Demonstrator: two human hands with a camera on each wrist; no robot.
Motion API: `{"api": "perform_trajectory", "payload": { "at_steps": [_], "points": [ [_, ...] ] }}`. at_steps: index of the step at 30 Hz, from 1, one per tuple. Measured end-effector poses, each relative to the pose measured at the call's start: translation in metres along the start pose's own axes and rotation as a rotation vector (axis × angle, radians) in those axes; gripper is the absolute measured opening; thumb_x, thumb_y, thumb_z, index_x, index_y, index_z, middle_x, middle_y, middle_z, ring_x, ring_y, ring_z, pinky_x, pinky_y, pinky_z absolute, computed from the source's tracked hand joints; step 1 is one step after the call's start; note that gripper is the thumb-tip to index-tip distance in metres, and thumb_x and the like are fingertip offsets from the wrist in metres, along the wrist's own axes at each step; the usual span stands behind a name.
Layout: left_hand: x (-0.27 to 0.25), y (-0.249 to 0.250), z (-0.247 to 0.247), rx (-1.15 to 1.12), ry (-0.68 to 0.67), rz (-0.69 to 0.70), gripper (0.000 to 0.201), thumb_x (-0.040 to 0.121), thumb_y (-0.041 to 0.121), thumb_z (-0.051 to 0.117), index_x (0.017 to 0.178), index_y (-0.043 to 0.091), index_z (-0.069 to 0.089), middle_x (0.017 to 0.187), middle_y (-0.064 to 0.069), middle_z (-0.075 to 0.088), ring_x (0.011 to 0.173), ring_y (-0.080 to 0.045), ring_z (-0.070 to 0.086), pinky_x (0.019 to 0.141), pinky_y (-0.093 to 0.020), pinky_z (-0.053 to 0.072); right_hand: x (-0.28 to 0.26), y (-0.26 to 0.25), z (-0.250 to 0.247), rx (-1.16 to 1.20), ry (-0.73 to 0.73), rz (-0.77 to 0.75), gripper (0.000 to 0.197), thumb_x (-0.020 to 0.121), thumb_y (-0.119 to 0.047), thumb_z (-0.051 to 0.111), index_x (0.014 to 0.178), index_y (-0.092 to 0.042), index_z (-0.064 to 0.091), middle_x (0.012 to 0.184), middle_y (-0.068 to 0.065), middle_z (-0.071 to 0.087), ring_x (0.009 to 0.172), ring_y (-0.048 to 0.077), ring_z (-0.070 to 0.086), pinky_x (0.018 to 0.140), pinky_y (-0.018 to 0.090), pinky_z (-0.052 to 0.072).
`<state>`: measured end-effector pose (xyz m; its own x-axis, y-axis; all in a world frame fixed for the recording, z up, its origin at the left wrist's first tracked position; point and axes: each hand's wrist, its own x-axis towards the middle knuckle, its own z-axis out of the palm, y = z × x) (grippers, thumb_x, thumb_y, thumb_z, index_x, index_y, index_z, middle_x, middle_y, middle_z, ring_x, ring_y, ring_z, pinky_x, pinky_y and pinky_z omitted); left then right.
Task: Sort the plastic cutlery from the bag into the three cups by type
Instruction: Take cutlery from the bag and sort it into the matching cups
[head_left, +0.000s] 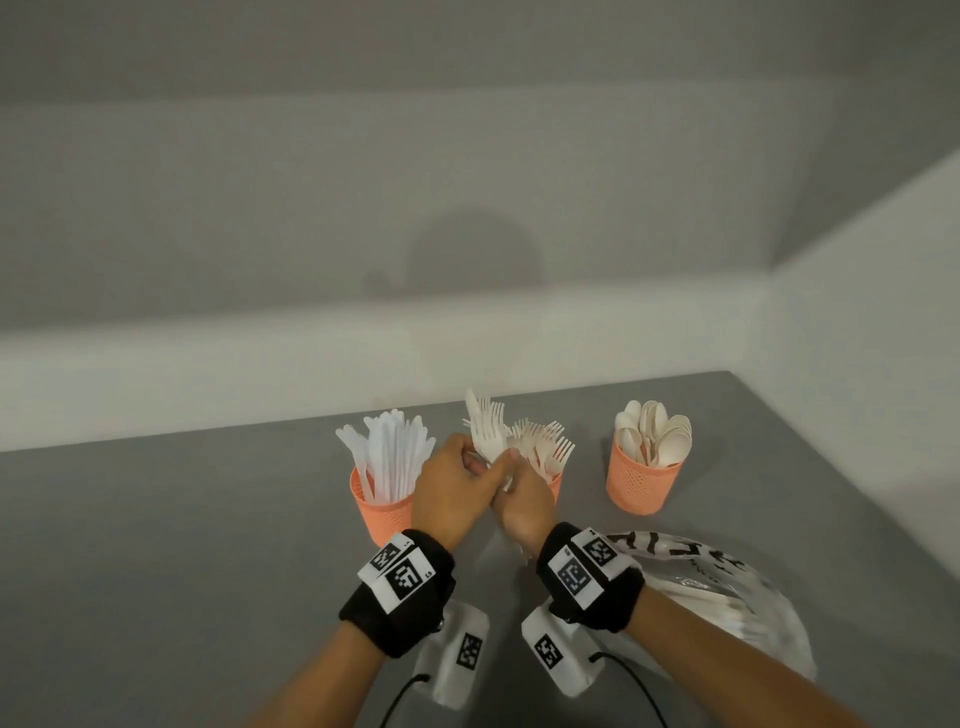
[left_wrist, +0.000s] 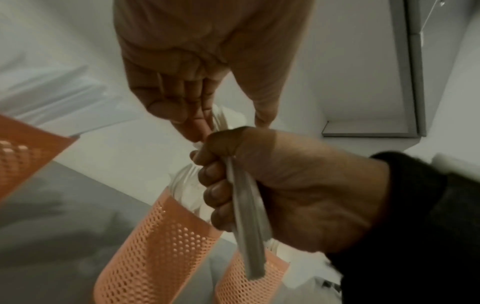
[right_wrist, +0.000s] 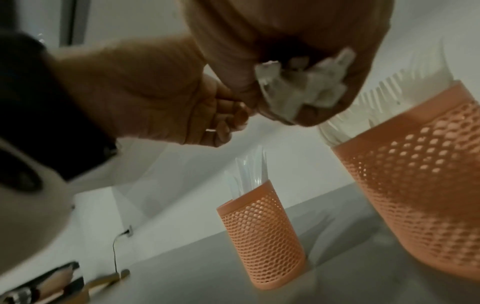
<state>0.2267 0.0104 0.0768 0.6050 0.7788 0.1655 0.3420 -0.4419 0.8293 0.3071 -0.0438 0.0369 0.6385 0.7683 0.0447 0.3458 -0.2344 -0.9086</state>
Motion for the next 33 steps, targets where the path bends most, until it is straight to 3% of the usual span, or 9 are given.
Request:
{"api": "perform_trajectory", "payload": {
  "at_steps": [5, 10, 12, 14, 17, 20, 26, 30, 33],
  "points": [
    [0.006, 0.004, 0.013, 0.071, -0.027, -0.060, 0.032, 0.091, 0.043, 0.051, 0.095, 0.011, 0.050, 0.080, 0.003, 0.055, 0.077, -0.019, 0.057, 0.069, -0.026, 0.042, -0.004, 0.000, -0.003, -0.212, 0.056, -0.038, 0.034, 0.090, -0.028, 0.053, 0.120, -0.013, 0.049, 0.111, 0.006, 0.064, 0.104, 0.023, 0.060, 0.089, 0.037, 0.050],
    [0.012, -0.008, 0.012, -0.150, -0.089, -0.090, 0.020, 0.097, 0.020, 0.038, 0.088, 0.012, 0.054, 0.082, -0.003, 0.060, 0.090, -0.031, 0.063, 0.075, -0.031, 0.044, -0.004, 0.000, -0.006, 0.040, -0.023, -0.031, 0.028, 0.088, -0.014, 0.058, 0.117, -0.012, 0.055, 0.109, 0.006, 0.066, 0.099, 0.015, 0.062, 0.087, 0.027, 0.050],
    [0.012, -0.011, 0.012, -0.183, -0.088, -0.120, 0.026, 0.098, 0.015, 0.034, 0.092, 0.009, 0.059, 0.092, -0.008, 0.064, 0.092, -0.027, 0.062, 0.084, -0.035, 0.047, -0.007, -0.003, -0.010, 0.185, -0.082, -0.049, 0.019, 0.089, -0.010, 0.059, 0.105, -0.020, 0.056, 0.092, -0.001, 0.067, 0.075, -0.003, 0.062, 0.067, 0.015, 0.051],
    [0.013, -0.011, 0.009, -0.242, -0.074, -0.174, 0.031, 0.098, 0.014, 0.032, 0.082, 0.012, 0.059, 0.088, -0.010, 0.064, 0.085, -0.025, 0.061, 0.082, -0.035, 0.048, -0.012, -0.008, -0.012, 0.308, -0.144, 0.001, 0.014, 0.091, -0.016, 0.058, 0.099, -0.027, 0.054, 0.061, -0.012, 0.059, 0.042, -0.002, 0.051, 0.041, 0.013, 0.038],
    [0.016, -0.009, 0.006, -0.295, -0.054, -0.228, 0.033, 0.098, 0.016, 0.031, 0.073, 0.016, 0.053, 0.071, -0.006, 0.057, 0.068, -0.018, 0.052, 0.069, -0.029, 0.041, -0.013, -0.007, -0.013, 0.391, -0.183, 0.041, 0.018, 0.094, -0.036, 0.050, 0.111, -0.031, 0.052, 0.041, -0.014, 0.052, 0.033, 0.003, 0.039, 0.036, 0.018, 0.031],
    [0.019, -0.003, 0.000, -0.476, -0.017, -0.283, 0.030, 0.097, 0.018, 0.031, 0.076, 0.012, 0.051, 0.067, -0.009, 0.056, 0.064, -0.021, 0.051, 0.063, -0.030, 0.041, -0.011, -0.003, -0.011, 0.388, -0.142, 0.087, 0.019, 0.094, -0.048, 0.041, 0.104, -0.036, 0.053, 0.044, -0.010, 0.049, 0.037, 0.007, 0.041, 0.037, 0.019, 0.034],
    [0.028, 0.004, -0.018, -0.809, 0.195, -0.342, 0.020, 0.097, 0.014, 0.033, 0.081, 0.015, 0.046, 0.053, -0.001, 0.043, 0.039, -0.012, 0.050, 0.047, -0.025, 0.043, -0.004, 0.009, -0.014, 0.484, -0.077, 0.231, 0.027, 0.098, -0.036, 0.041, 0.097, -0.012, 0.050, 0.053, -0.002, 0.038, 0.035, 0.006, 0.038, 0.035, 0.016, 0.032],
    [0.031, -0.009, -0.014, -0.616, 0.132, -0.289, 0.023, 0.094, 0.018, 0.046, 0.071, 0.017, 0.048, 0.054, 0.002, 0.033, 0.043, -0.011, 0.030, 0.041, -0.019, 0.028, -0.006, 0.005, -0.021, 0.615, -0.117, 0.246, 0.027, 0.099, -0.035, 0.039, 0.095, -0.012, 0.053, 0.052, 0.000, 0.042, 0.032, 0.006, 0.035, 0.033, 0.015, 0.026],
    [0.026, -0.012, -0.007, -0.421, 0.058, -0.136, 0.009, 0.090, 0.020, 0.056, 0.098, 0.019, 0.061, 0.072, 0.003, 0.054, 0.058, -0.011, 0.047, 0.057, -0.024, 0.040, -0.010, -0.002, -0.024, 0.631, -0.192, 0.232, 0.028, 0.100, -0.033, 0.037, 0.094, -0.013, 0.055, 0.052, 0.000, 0.045, 0.032, 0.005, 0.034, 0.032, 0.014, 0.024]
  ]
}}
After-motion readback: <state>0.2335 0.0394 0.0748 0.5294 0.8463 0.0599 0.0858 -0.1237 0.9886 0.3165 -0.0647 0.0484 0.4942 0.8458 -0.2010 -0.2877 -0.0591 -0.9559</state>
